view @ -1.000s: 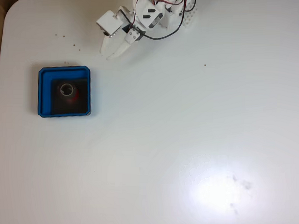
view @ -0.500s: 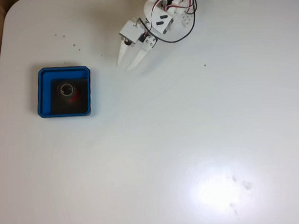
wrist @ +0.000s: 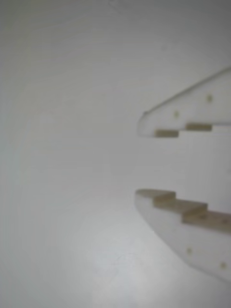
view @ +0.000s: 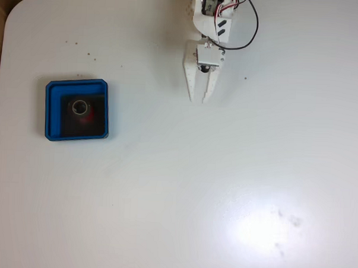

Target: Pick the red roll and drop it in the blue box

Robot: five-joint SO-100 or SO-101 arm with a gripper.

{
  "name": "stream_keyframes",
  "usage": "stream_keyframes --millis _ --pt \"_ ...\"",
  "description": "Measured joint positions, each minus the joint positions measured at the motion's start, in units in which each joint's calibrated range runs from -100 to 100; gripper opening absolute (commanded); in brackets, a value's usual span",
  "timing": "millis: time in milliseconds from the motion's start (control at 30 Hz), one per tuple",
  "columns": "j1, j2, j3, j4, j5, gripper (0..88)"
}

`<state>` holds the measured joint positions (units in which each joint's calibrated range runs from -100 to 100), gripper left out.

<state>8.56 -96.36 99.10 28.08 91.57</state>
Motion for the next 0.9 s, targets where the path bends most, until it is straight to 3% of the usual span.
stream_keyframes --millis 233,500,900 --pt "-7.9 0.0 0.0 0.0 0.0 9.4" --pt "-8.4 0.0 0.0 0.0 0.0 0.0" --pt "-8.4 0.0 0.0 0.0 0.0 0.7"
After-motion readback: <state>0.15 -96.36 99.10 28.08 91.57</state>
